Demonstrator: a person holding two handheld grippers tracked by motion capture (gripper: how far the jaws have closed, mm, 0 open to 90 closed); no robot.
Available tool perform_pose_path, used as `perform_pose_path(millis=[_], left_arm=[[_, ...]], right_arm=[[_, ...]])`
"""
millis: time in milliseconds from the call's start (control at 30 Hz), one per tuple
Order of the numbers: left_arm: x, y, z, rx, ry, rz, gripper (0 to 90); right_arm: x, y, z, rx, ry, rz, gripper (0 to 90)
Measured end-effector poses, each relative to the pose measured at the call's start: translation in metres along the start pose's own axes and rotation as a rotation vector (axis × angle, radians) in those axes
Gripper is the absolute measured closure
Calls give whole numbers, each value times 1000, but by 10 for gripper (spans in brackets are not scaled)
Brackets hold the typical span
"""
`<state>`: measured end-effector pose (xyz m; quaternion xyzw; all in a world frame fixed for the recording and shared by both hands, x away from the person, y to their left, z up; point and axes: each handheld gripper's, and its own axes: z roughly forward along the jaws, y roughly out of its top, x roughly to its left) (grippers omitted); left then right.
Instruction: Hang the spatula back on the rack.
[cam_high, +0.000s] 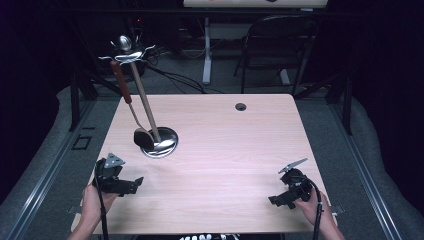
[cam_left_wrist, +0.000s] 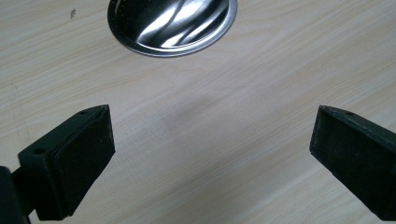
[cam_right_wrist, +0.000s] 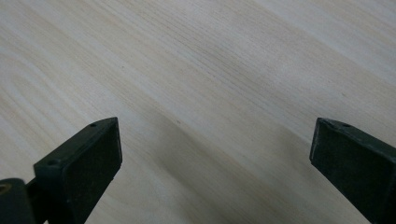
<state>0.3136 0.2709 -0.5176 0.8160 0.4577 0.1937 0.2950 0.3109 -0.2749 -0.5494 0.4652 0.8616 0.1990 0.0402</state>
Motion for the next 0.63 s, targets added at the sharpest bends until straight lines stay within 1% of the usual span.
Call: perform_pose_path(millis=[33, 67, 100, 133, 167, 200, 233, 333, 367, 400, 500, 567, 600, 633], left_arm=[[-1, 0, 0, -2, 2, 6, 0], [-2, 0, -1, 2, -1, 14, 0], [-2, 0, -1, 5, -1, 17, 0], [-2, -1, -1, 9, -2, 18, 0], [-3, -2, 0, 5, 3, 17, 0], [-2, -2, -1, 16, -2, 20, 0], [-2, -3, -1, 16, 0, 20, 0], [-1, -4, -1, 14, 3, 18, 0], [-1, -4, -1, 17, 3, 15, 0], [0, -4, -2, 19, 2, 11, 0], [0, -4, -1, 16, 7, 16, 0], [0, -3, 0, 22, 4, 16, 0], [0, -3, 0, 26, 2, 18, 0], [0, -3, 1, 18, 6, 15, 0]], right_arm=[[0, 0, 0, -6, 11, 3, 20], [1, 0, 0, -8, 9, 3, 20], [0, 1, 0, -2, -2, -4, 20], [0, 1, 1, -7, 5, 0, 20], [0, 1, 1, 8, -11, -8, 20], [1, 1, 3, -17, 11, 9, 20], [1, 3, 2, 0, 13, 3, 20], [1, 4, 2, 8, -1, -17, 21], [2, 4, 4, -13, 16, 1, 20], [1, 4, 3, 8, 0, -15, 20], [2, 5, 3, -4, 13, -7, 20], [0, 5, 3, 7, 5, -16, 20], [0, 4, 4, 2, 7, -11, 20], [0, 4, 4, 4, 2, -14, 20]])
